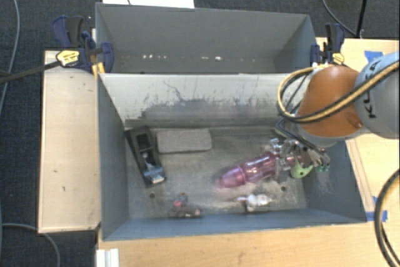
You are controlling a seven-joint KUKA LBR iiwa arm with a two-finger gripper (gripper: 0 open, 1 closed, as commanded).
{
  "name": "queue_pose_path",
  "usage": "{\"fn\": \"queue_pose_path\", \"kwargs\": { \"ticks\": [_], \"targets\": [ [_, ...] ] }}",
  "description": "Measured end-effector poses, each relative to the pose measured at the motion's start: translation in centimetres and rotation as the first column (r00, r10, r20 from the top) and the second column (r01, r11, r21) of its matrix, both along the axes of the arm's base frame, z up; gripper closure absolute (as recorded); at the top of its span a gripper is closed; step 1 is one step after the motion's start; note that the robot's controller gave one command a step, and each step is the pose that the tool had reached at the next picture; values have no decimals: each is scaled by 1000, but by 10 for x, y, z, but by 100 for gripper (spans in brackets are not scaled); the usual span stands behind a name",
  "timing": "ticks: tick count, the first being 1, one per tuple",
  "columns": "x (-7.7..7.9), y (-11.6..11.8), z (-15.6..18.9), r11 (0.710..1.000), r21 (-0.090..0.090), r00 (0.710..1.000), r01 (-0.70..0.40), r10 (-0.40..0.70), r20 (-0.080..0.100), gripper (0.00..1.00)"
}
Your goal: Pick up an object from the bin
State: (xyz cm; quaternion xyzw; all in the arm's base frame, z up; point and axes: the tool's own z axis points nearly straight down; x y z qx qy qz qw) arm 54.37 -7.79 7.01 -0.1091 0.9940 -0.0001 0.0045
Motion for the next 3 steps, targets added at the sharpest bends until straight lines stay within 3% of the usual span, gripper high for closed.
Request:
{"fn": "queue_pose_path", "kwargs": {
  "ticks": [3],
  "targets": [
    [-10,-6,11,998,1,998,66,-66,-3,100]
  ]
}}
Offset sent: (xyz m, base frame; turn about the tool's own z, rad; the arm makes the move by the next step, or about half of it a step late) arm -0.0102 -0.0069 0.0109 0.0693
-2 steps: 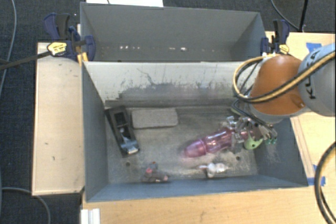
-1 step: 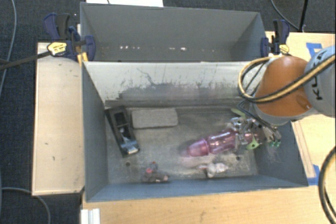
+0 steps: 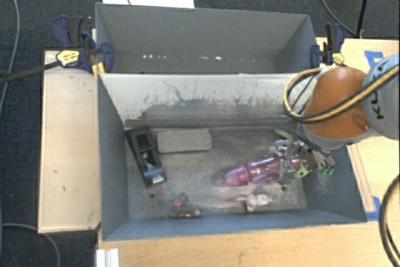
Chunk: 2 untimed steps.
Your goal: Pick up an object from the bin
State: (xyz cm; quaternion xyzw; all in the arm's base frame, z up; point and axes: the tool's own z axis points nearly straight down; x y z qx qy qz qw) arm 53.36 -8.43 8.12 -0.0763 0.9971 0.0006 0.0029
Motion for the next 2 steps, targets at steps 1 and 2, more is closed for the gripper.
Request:
{"fn": "queue_pose_path", "kwargs": {
  "ticks": [1,2],
  "targets": [
    [-6,-14,-5,1000,2,1000,-6,6,1,100],
    [-8,-23,-8,1000,9,1000,30,-30,2,100]
  ]
}}
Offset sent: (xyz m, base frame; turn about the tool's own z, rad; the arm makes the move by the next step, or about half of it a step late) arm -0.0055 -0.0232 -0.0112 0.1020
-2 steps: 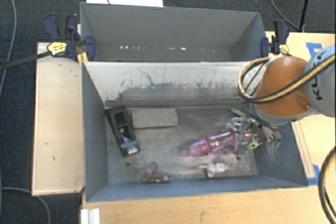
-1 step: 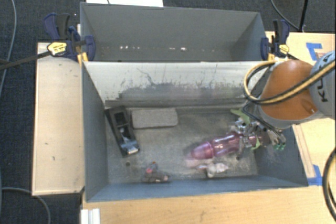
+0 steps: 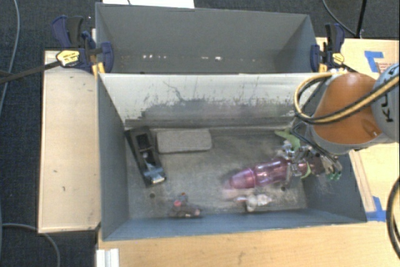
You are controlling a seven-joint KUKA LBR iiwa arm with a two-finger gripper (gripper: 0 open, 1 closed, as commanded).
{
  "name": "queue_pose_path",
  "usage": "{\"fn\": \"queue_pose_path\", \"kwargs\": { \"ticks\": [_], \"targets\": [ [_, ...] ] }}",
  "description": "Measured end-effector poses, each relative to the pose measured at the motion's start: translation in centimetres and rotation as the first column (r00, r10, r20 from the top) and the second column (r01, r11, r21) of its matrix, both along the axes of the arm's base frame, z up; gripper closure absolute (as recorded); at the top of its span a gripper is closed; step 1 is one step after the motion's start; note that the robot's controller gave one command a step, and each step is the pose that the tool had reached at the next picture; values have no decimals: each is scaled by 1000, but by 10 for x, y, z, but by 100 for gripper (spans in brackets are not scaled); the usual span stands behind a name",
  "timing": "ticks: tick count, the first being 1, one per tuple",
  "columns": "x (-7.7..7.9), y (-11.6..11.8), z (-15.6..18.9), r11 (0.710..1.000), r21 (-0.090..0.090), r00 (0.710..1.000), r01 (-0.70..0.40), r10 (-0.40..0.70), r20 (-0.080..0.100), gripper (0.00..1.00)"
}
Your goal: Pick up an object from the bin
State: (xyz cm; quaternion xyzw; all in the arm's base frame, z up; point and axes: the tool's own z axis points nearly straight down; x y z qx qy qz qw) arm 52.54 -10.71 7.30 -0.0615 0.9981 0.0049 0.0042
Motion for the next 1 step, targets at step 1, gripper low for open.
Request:
{"fn": "queue_pose_path", "kwargs": {
  "ticks": [1],
  "targets": [
    [1,-7,-1,1000,8,1000,-14,14,0,100]
  ]
}}
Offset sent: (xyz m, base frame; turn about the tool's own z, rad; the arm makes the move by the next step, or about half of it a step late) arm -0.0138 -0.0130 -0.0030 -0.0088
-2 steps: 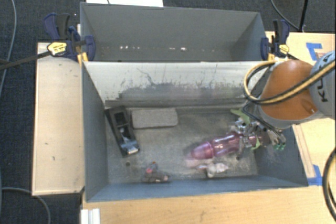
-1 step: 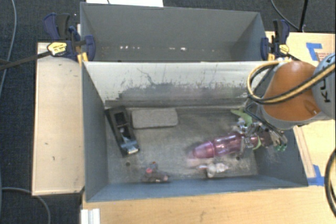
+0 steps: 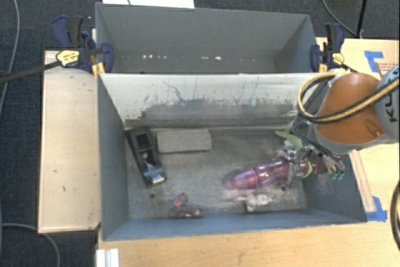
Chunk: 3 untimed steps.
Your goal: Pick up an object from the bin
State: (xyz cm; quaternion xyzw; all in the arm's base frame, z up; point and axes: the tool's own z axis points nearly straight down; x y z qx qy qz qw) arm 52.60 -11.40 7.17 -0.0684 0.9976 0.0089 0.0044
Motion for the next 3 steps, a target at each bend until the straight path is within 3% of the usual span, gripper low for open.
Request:
{"fn": "queue_pose_path", "kwargs": {
  "ticks": [2,3],
  "targets": [
    [-9,0,2,1000,3,1000,-5,5,2,100],
    [46,-9,3,967,5,967,-253,253,18,100]
  ]
}}
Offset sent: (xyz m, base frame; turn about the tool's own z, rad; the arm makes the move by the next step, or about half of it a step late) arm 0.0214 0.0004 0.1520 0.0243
